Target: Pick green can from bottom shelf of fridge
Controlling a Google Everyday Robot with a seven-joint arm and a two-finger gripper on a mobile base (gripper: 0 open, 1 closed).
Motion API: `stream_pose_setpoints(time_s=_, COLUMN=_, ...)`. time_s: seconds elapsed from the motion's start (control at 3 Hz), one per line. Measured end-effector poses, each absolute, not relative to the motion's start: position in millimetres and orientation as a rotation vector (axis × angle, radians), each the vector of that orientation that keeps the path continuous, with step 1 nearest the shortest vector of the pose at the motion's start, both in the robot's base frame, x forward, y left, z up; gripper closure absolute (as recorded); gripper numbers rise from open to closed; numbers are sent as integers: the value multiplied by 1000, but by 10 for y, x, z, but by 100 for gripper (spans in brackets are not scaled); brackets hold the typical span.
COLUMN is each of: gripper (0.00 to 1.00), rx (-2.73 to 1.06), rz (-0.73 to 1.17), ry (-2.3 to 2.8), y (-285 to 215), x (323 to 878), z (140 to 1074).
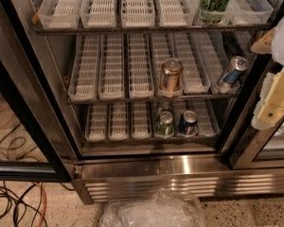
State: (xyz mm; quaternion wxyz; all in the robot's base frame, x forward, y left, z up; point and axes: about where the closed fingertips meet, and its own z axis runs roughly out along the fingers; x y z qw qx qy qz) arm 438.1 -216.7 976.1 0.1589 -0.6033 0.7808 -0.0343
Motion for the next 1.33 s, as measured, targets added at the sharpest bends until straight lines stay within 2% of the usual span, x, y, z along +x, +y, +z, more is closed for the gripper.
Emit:
stream_pose_setpoints(time_s=0.67, gripper=0, rx=-1693, rz=-66, ry=2220, y=-2095, x=4390, z=9706)
stream_pose_setpoints(time_s=1.33, gripper=0, rx=-1579, rz=63, ry=2141, y=-1774, x=4359, z=9397)
